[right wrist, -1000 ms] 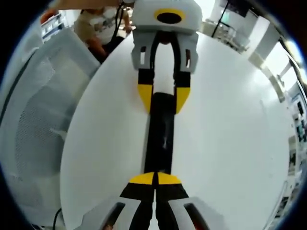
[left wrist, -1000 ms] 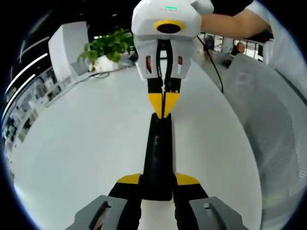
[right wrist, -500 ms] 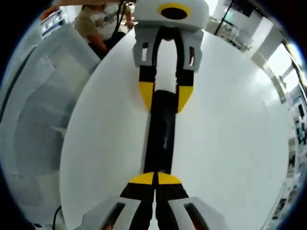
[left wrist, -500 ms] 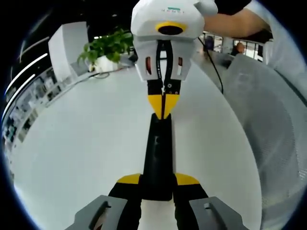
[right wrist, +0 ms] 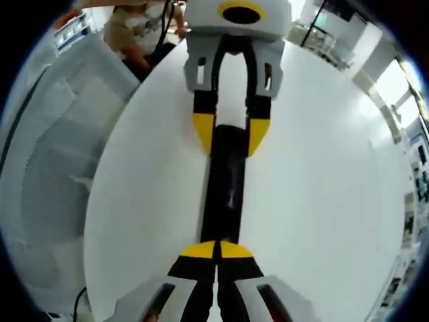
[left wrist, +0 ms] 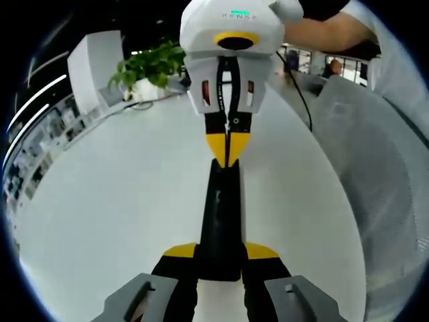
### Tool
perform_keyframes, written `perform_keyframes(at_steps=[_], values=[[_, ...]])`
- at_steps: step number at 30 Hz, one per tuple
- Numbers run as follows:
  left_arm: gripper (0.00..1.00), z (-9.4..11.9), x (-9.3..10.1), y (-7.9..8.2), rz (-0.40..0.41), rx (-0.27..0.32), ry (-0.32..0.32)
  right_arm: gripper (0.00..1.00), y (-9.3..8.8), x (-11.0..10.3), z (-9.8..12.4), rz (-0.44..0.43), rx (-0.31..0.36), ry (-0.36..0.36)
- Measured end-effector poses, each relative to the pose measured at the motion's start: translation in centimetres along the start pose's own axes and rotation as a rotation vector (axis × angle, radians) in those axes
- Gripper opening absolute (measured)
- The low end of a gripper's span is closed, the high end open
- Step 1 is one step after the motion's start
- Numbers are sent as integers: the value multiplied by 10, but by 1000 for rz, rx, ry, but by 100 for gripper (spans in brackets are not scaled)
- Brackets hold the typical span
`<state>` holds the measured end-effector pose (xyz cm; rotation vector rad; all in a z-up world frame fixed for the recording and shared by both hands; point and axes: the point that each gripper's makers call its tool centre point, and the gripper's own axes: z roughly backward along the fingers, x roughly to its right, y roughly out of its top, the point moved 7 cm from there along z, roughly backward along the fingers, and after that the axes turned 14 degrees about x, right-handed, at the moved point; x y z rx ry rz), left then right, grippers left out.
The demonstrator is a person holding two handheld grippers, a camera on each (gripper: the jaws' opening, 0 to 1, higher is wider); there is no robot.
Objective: Press the specified remote control buttons in sequence, fully releasing each button before pressing the next.
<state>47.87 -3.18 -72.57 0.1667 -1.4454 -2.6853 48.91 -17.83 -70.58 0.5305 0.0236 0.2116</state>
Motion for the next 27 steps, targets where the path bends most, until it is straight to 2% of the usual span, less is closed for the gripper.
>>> perform_keyframes(at_steps=[27], values=[[24,-1,1,1,-7,-17,3,0,1,-4,1,10,18,-34]])
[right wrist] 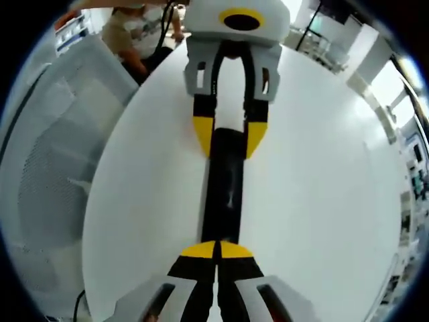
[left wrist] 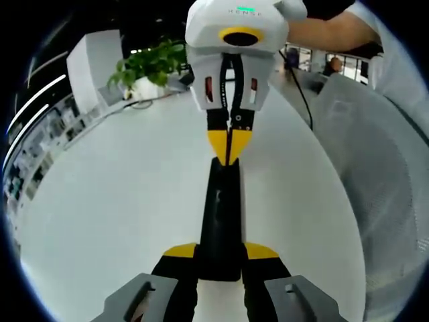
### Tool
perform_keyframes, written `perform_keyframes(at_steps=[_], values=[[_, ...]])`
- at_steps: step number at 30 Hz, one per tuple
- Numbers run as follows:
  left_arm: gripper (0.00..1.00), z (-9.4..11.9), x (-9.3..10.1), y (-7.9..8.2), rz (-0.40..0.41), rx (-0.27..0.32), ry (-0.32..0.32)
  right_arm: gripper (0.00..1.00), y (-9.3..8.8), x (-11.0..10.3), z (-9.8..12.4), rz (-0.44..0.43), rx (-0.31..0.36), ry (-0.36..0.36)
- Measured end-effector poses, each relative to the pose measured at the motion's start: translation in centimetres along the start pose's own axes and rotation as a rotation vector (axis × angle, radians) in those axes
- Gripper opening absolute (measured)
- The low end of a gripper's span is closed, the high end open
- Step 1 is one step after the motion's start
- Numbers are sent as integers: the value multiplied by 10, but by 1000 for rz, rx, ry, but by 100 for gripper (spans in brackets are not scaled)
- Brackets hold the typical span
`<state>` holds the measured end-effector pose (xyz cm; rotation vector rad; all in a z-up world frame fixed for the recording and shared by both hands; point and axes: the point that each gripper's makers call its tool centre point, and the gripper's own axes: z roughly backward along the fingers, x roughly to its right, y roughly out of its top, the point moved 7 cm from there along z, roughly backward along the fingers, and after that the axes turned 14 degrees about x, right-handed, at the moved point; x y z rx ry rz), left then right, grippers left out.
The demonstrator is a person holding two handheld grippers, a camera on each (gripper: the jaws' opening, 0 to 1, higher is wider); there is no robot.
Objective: Press the specified remote control buttons in sequence, fully releasing each button before pressing the next.
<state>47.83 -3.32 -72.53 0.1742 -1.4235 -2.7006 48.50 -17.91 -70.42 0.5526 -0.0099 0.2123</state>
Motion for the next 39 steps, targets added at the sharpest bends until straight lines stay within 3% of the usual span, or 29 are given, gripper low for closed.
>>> perform_keyframes(at_steps=[22,39], values=[[24,0,1,0,-2,-1,1,0,11,1,15,2,44,-50],[24,0,1,-1,1,1,3,0,16,3,13,17,43,-37]])
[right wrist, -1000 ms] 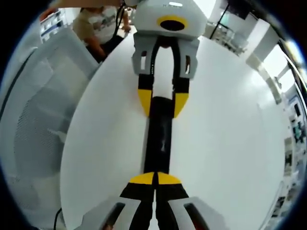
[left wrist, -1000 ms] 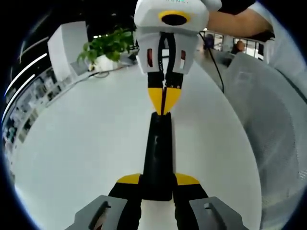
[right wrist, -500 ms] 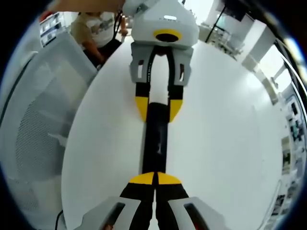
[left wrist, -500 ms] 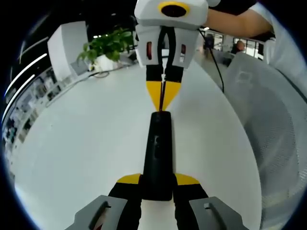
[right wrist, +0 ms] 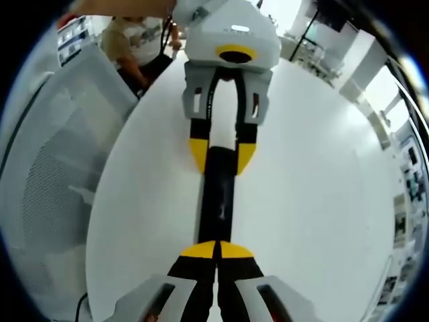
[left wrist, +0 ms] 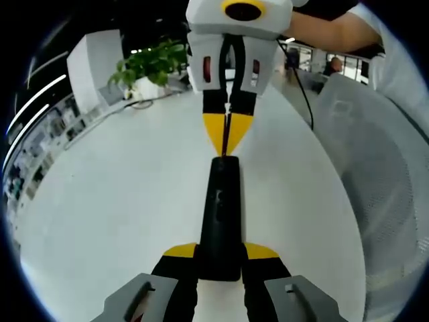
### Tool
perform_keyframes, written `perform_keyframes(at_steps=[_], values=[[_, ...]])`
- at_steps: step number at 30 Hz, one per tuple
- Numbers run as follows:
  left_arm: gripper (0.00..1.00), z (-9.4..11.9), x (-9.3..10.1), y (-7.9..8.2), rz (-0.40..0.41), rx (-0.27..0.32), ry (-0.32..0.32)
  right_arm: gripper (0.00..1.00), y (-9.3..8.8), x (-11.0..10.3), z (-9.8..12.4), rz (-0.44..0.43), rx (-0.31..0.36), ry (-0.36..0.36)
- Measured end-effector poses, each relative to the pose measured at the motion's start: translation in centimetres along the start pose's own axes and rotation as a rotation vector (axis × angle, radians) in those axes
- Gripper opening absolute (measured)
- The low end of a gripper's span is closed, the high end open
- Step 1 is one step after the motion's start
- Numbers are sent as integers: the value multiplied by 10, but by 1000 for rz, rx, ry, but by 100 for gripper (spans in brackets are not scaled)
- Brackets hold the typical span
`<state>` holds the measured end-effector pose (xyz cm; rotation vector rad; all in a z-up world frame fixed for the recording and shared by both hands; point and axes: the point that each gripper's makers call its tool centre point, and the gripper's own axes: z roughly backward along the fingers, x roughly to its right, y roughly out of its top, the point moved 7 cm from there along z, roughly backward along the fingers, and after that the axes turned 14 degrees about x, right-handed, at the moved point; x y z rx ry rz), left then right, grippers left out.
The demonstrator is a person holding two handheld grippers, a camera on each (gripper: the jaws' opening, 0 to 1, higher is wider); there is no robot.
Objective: Press the specified remote control buttons in sequence, fully releasing each button before pressing the next.
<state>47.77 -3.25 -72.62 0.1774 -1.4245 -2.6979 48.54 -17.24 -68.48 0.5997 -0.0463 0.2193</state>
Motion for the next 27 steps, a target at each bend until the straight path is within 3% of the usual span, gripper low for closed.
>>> perform_keyframes(at_steps=[27], values=[[24,0,0,0,1,10,4,0,0,0,-19,4,11,40]])
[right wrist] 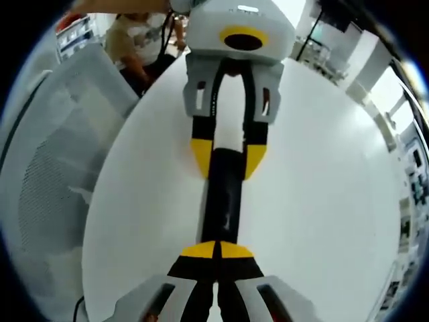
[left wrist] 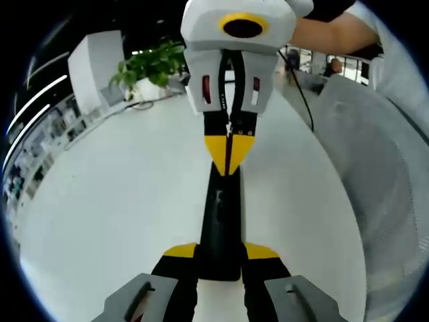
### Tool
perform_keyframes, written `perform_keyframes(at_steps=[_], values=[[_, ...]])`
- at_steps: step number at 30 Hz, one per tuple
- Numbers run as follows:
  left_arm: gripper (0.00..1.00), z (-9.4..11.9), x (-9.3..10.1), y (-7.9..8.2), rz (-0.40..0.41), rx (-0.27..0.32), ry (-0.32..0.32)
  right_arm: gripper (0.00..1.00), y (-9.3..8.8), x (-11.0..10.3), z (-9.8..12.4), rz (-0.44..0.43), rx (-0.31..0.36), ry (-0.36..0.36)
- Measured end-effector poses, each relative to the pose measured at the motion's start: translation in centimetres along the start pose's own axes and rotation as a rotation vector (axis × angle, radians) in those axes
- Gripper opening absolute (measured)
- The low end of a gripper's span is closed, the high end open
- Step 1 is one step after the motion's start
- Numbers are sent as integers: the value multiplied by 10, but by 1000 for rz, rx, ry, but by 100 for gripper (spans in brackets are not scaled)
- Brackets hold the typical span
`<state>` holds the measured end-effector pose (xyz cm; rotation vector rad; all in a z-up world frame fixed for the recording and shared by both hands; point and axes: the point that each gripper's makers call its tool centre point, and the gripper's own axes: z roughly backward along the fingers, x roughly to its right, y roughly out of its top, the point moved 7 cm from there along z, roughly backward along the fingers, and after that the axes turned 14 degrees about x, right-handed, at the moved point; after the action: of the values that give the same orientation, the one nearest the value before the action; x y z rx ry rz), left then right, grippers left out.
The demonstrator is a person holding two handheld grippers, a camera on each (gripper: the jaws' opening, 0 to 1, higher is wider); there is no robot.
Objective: Press the specified remote control buttons in sequence, fully releasing each button before pressing the next.
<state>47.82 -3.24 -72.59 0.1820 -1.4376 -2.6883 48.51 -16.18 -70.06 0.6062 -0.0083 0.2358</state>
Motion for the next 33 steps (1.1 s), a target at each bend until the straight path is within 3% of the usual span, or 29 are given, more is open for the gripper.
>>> perform_keyframes(at_steps=[33], values=[[24,0,0,-2,3,14,-2,0,-1,1,-8,-19,-26,20]])
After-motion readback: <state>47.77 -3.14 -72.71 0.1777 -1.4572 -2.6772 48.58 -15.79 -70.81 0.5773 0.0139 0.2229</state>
